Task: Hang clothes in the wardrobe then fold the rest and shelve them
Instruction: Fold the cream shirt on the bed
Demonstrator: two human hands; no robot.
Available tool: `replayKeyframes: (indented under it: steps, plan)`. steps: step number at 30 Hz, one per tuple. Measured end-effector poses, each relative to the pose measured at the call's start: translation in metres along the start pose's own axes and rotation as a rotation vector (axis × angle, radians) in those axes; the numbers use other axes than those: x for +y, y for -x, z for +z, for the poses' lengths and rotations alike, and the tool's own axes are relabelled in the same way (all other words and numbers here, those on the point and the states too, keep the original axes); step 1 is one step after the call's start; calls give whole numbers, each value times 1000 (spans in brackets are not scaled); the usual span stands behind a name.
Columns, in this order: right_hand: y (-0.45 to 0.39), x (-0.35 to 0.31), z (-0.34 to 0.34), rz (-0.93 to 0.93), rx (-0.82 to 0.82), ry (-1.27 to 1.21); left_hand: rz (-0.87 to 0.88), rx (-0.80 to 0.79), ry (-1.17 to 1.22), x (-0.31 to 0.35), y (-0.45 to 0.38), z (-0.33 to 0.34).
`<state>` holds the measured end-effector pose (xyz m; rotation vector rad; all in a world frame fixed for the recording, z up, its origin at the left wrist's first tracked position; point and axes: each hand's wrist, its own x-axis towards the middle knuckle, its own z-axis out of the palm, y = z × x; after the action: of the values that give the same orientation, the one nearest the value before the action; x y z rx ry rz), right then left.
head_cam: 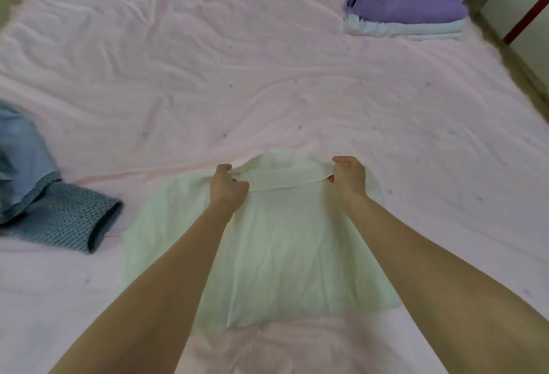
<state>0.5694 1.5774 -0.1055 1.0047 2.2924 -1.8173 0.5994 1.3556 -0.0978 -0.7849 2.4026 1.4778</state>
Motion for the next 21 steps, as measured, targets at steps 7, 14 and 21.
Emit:
replayKeyframes:
  steps: [7, 14, 21]
  plan:
    - [21, 25, 23, -211, -153, 272, 437, 13, -206, -21, -13, -1]
    - [42, 53, 10, -438, -177, 908, 708, -466, -1125, -31, -17, 2]
    - [34, 56, -65, 13, 220, 849, 857, -489, -1111, 13, 7, 63]
